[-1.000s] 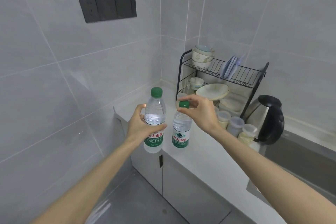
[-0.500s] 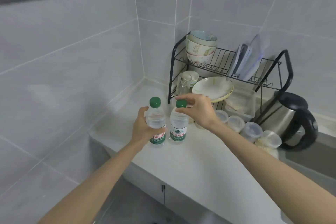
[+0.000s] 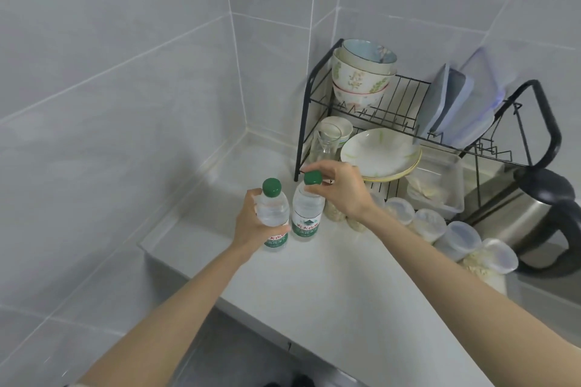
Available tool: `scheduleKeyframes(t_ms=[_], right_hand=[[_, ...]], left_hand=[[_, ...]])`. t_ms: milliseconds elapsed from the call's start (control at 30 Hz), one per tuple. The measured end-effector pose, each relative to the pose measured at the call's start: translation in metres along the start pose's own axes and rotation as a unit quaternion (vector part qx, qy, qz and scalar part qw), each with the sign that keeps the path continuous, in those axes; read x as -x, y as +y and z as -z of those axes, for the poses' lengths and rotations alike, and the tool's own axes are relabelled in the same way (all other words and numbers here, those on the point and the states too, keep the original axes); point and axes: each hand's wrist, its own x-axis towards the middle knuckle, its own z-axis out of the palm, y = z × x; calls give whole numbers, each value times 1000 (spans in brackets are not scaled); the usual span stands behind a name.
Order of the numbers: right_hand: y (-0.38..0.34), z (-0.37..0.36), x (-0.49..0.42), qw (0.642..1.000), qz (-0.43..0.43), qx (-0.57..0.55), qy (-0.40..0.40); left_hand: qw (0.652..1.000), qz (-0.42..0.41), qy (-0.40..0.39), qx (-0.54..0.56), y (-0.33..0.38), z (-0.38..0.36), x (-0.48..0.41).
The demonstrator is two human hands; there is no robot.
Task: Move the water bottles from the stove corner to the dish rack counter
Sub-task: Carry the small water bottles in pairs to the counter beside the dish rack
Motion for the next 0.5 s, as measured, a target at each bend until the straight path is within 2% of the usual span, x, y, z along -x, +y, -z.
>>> scheduleKeyframes(t_ms=[267,400,500], right_hand=[[1,13,-12,986,48,128,-97],[-5,17,-14,972,67,191,-118],[-11,20,-17,965,80,210,-133]], left_hand=[[997,20,-46,-61,11,9,1],[996,-49,-16,-67,38,25,11],[980,-125,8,-156,63,33,15]])
